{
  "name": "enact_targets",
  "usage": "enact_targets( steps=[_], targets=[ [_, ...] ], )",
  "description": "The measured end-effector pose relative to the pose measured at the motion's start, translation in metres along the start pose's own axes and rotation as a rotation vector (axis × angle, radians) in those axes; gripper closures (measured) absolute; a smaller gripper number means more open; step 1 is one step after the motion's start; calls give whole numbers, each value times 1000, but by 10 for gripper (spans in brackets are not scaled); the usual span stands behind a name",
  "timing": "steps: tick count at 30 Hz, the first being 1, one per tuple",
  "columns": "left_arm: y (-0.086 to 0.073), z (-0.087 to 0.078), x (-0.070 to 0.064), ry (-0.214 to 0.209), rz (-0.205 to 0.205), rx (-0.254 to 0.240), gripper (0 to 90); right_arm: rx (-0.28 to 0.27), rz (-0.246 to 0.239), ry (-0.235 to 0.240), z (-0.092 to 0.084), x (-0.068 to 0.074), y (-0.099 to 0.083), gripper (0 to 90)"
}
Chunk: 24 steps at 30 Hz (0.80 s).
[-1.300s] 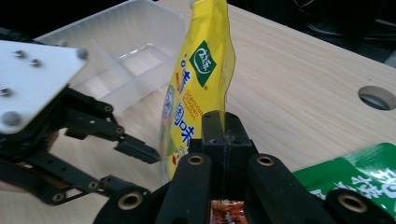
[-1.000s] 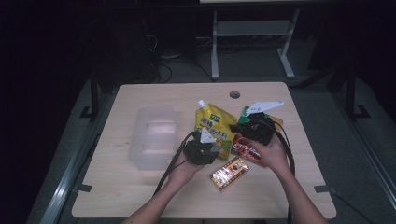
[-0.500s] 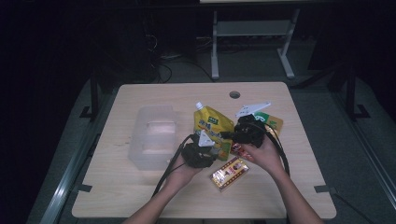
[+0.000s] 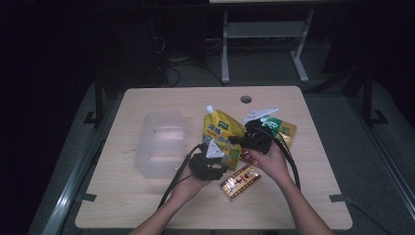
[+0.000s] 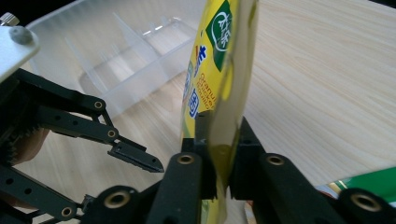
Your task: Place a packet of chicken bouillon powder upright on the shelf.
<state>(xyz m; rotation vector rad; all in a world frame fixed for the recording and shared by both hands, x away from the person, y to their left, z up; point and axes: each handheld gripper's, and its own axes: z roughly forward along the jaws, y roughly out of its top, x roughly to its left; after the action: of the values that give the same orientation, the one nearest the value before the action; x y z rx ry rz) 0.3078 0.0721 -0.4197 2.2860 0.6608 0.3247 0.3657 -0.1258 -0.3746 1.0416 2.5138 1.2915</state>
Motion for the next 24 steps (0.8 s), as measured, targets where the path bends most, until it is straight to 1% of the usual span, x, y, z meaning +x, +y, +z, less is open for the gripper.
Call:
enact_targets(
  steps=[2, 3, 4, 8, 9, 10, 11, 12, 15, 16, 17, 19, 21, 22, 23, 24],
  targets=[
    [-1, -2, -1, -7, 2, -2, 578, -1, 3, 9, 0, 0, 0, 874],
    [-1, -3, -1, -8, 4, -2, 576, -5, -6, 11, 0, -1, 0, 880],
    [-1, -4, -2, -12, 2, -5, 573, -5, -5, 16, 0, 0, 1, 884],
    [-3, -9, -4, -18, 17, -9, 560, 0, -30, 27, 0, 2, 4, 894],
    [-4, -11, -5, -23, 16, -8, 555, 2, -24, 31, -1, 3, 5, 894],
    [-5, -12, -6, -25, 19, -11, 549, -4, -41, 26, -1, 4, 5, 895],
    [-5, -14, -8, -26, 23, -12, 546, -2, -32, 24, -2, 5, 7, 896],
    [-6, -15, -9, -29, 27, -16, 545, -6, -39, 26, -1, 5, 7, 896],
    [-7, -19, -12, -29, 29, -23, 537, -4, -41, 22, -1, 6, 10, 897],
    [-8, -22, -13, -28, 40, -30, 526, -5, -41, 20, -1, 8, 12, 898],
    [-9, -24, -14, -29, 39, -28, 519, -9, -55, 14, -1, 8, 13, 898],
    [-11, -27, -17, -35, 40, -31, 503, -18, -62, 14, -2, 9, 15, 898],
    [-12, -28, -18, -41, 42, -30, 478, -27, -59, 17, -3, 9, 18, 898],
    [-14, -31, -20, -52, 44, -31, 465, -35, -64, 22, -4, 9, 20, 898],
    [-14, -31, -20, -52, 44, -31, 458, -42, -60, 27, -6, 10, 22, 898],
    [-16, -33, -24, -61, 44, -41, 446, -45, -67, 28, -7, 11, 25, 898]
  ],
)
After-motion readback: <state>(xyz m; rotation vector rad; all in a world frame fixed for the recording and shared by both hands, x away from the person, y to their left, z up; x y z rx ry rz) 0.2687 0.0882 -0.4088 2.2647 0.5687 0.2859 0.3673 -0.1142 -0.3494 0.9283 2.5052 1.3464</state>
